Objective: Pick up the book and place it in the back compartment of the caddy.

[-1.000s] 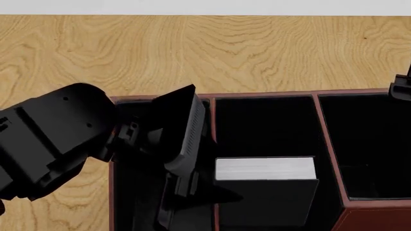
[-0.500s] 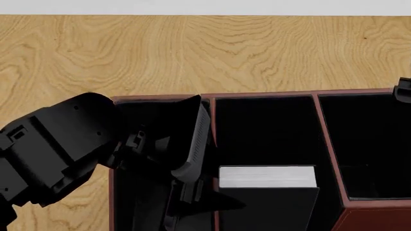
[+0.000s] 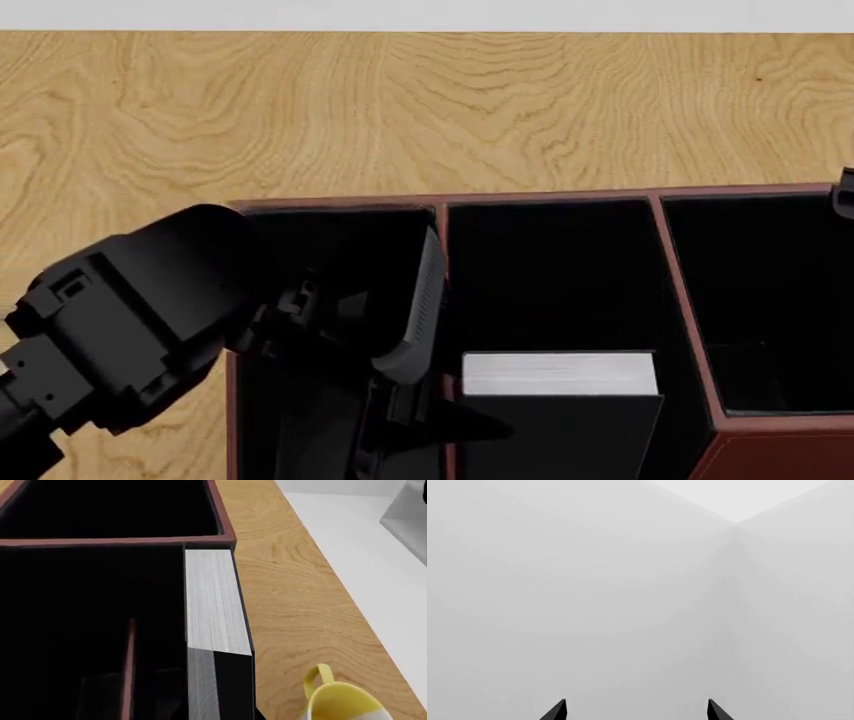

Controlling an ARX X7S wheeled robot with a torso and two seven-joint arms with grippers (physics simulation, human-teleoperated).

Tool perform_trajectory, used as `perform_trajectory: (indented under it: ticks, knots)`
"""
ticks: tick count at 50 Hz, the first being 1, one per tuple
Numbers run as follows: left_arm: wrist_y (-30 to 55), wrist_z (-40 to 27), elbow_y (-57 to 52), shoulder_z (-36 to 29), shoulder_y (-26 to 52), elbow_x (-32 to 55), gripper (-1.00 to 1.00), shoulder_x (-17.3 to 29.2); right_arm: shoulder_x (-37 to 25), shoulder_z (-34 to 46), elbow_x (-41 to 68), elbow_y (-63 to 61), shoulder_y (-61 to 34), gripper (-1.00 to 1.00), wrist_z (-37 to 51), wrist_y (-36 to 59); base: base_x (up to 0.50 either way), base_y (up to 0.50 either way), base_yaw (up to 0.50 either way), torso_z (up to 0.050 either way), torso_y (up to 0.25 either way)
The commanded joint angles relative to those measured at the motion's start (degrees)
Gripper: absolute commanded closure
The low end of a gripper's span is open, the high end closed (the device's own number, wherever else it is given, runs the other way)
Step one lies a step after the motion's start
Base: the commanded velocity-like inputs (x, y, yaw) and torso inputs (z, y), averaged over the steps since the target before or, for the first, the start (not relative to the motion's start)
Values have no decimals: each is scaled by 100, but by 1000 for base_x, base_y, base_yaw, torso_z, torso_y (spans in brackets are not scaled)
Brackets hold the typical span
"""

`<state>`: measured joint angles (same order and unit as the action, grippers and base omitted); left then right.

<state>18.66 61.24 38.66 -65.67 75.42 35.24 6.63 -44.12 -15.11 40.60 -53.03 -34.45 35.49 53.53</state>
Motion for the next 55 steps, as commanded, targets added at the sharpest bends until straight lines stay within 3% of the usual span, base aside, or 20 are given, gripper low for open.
perform_trajectory:
  ticks: [1, 34, 48, 49, 55]
  knots:
    - [-62, 30, 248, 144, 25, 137, 100, -170, -16, -20, -19, 16, 77, -100, 4, -63, 0, 0, 0, 0, 0]
    - [-686, 235, 1389, -98, 23, 80, 100, -635, -51, -87, -32, 35, 272, -100, 29, -201, 0, 0, 0, 0, 1]
    - [-919, 51, 1598, -706, 178, 696, 100, -658, -64, -92, -23, 49, 318, -100, 38, -244, 0, 0, 0, 0, 1]
    - [-898, -21, 1604, -760, 211, 787, -100, -658, -67, -92, -17, 49, 315, -100, 41, -240, 0, 0, 0, 0, 0]
    - [-1041, -240, 1718, -1304, 362, 1382, -100, -661, -71, -98, -15, 57, 336, -100, 42, -264, 2, -1, -7, 0, 0]
